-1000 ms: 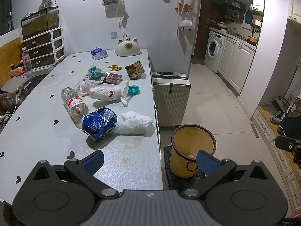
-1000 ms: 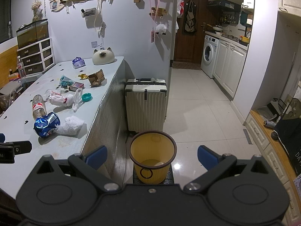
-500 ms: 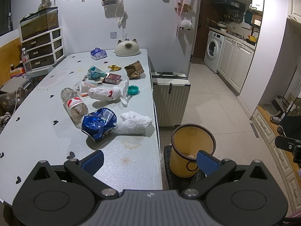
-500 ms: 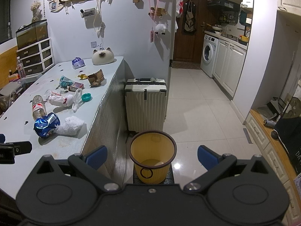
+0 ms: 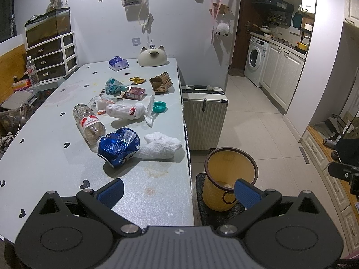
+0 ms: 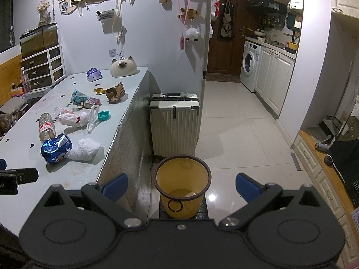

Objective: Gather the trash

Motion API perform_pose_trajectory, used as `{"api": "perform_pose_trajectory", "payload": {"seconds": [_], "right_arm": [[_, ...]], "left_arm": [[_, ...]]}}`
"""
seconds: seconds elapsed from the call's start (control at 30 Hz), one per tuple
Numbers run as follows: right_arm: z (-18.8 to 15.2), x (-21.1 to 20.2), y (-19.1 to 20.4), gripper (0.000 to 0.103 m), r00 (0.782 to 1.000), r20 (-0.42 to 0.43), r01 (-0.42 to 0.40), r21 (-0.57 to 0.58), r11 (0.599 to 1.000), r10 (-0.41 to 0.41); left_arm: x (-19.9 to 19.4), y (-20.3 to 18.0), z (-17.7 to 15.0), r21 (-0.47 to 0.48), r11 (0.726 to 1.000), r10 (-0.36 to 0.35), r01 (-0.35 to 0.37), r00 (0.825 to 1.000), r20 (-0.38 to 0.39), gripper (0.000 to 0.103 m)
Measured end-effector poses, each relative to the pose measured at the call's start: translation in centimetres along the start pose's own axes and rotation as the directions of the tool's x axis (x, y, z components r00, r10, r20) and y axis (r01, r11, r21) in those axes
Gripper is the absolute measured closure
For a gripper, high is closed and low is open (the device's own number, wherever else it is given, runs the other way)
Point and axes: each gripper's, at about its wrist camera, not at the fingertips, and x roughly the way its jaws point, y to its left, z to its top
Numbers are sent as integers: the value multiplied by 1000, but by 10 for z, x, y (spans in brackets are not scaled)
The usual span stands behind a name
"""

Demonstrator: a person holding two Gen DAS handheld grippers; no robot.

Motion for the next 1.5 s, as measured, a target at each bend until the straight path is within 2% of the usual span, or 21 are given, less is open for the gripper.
{"api": "perform_pose_trajectory", "payload": {"seconds": [0.57, 0.7, 0.8, 0.93, 1.07, 1.23, 1.37, 1.5], "right_arm": [[0, 1, -2, 0, 1000, -2, 0, 2, 1000, 0], [0, 2, -3, 0, 1000, 1, 1, 0, 1000, -1], [1, 2, -4, 0, 1000, 7, -1, -4, 1000, 1], [5, 9, -6, 0, 1000, 20, -12, -16, 1000, 13], [14, 12, -6, 0, 997, 46, -54, -49, 997, 56], [20, 23, 1, 0, 988, 72, -130, -88, 988, 137], [23, 36, 9, 0, 972, 74, -215, -121, 969, 224], [33, 50, 23, 0, 954, 75, -276, -167, 947, 291]], "left_arm": [[0, 0, 0, 2, 1000, 3, -3, 1000, 1, 0], [-7, 2, -1, 22, 999, 27, -27, 1000, 13, 0], [2, 3, 1, 22, 999, 38, -38, 999, 16, 0], [-1, 2, 5, -8, 997, 73, -73, 997, 25, 0], [-4, 9, 10, -66, 992, 110, -108, 993, 34, 0], [-7, 15, 12, -115, 974, 200, -196, 980, 19, 0], [-7, 22, 12, -133, 956, 262, -261, 965, -8, 0], [-9, 37, 17, -180, 939, 294, -293, 956, -19, 0]]}}
